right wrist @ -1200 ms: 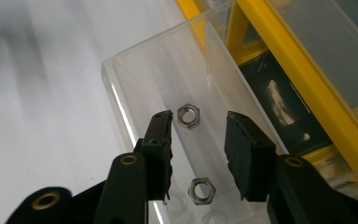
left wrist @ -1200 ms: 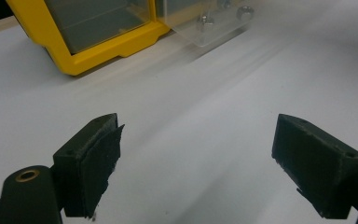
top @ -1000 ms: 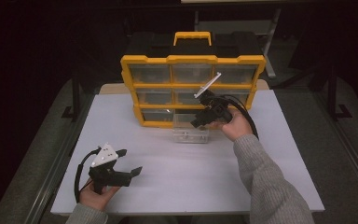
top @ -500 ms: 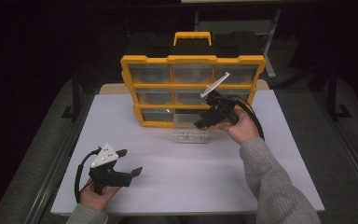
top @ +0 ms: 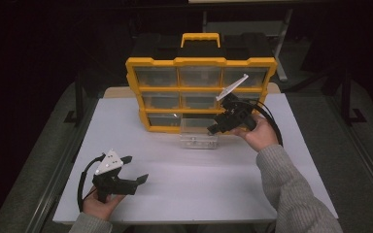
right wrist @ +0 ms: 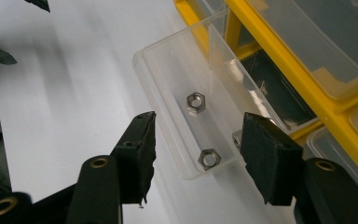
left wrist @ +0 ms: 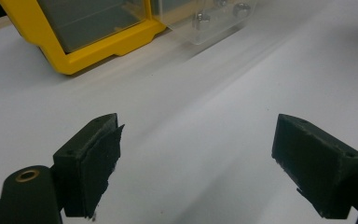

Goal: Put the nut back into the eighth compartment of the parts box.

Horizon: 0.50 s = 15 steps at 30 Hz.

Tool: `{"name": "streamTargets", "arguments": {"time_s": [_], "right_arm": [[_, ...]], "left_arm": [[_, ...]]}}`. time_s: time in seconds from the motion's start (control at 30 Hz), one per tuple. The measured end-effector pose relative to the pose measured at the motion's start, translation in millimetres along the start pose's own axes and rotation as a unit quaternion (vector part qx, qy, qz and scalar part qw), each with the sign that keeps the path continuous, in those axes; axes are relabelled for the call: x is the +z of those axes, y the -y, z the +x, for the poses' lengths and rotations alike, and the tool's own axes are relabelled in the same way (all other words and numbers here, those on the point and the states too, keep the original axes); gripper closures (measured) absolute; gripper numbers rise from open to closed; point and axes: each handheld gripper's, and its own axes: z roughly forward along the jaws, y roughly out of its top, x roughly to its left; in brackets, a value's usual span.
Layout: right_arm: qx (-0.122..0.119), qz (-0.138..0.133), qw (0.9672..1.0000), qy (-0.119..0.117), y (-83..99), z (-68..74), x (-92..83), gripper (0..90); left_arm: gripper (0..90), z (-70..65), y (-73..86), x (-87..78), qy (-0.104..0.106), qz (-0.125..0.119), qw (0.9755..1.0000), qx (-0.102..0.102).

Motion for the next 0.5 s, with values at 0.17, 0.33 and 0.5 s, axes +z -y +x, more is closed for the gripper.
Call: {"name": "streamTargets", "arguments": {"time_s": [0.17, 0.33, 0.5], "right_arm": [[0.004, -0.004, 1.0000, 0.003, 6.3, 3.1, -7.6, 42.4], [0.012, -0.006, 0.9999, 0.007, 15.1, 3.8, -13.7, 40.6], [0.018, -0.014, 0.9997, 0.008, 24.2, 3.4, -22.3, 40.1]], "left_arm": [[14.8, 0.1, -0.1, -0.2, -0.001, -0.002, 1.0000, 0.001], [14.8, -0.1, 0.3, -0.3, -0.001, -0.003, 1.0000, -0.002], [14.8, 0.2, 0.0, -0.4, -0.001, 0.000, 1.0000, 0.000]]}}
